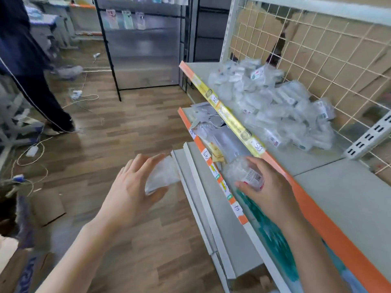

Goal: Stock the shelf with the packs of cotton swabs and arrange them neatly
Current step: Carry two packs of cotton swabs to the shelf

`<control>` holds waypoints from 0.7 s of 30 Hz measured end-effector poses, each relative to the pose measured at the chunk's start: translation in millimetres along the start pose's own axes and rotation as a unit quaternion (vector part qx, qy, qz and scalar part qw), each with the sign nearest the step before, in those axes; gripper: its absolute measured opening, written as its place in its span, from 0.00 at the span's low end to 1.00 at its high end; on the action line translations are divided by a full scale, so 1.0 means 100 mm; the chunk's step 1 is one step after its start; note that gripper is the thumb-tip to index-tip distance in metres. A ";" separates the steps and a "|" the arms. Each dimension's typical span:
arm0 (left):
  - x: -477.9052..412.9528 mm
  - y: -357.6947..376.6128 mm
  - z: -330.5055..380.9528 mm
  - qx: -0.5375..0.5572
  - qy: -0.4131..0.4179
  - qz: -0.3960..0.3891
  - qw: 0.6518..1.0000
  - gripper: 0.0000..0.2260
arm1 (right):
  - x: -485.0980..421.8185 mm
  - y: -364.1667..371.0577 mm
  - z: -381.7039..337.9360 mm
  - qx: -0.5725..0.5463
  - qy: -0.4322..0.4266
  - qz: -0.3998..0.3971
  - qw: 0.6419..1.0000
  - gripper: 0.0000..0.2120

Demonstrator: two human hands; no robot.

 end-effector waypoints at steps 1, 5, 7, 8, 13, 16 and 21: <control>-0.12 0.06 -0.03 0.006 0.009 -0.010 1.000 0.26 | -0.07 0.00 0.03 0.003 0.009 0.007 1.000 0.26; -0.61 0.31 -0.12 0.035 0.058 -0.044 0.997 0.27 | -0.23 -0.02 0.16 0.012 0.045 0.036 0.998 0.27; -0.88 0.45 -0.13 0.055 0.093 -0.055 0.993 0.27 | -0.30 -0.04 0.24 0.028 0.072 0.052 0.996 0.28; -1.02 0.52 -0.12 0.065 0.109 -0.064 0.990 0.27 | -0.33 -0.06 0.28 0.036 0.085 0.061 0.994 0.28; -1.67 0.92 -0.09 0.106 0.205 -0.123 0.965 0.26 | -0.39 -0.16 0.47 0.058 0.169 0.131 0.975 0.27; -1.97 1.19 0.02 0.129 0.246 -0.159 0.947 0.27 | -0.36 -0.26 0.57 0.085 0.217 0.166 0.958 0.27; -2.21 1.68 0.39 0.164 0.329 -0.221 0.903 0.27 | -0.04 -0.47 0.79 0.121 0.312 0.209 0.919 0.28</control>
Point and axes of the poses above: each hand's wrist, its own x-axis away from the middle knuckle, its own y-axis out of the palm, z = x × y, the point moved 4 cm from there along -x, towards the middle knuckle, and after that the axes turned 10 degrees about x, right-handed, at the moved point
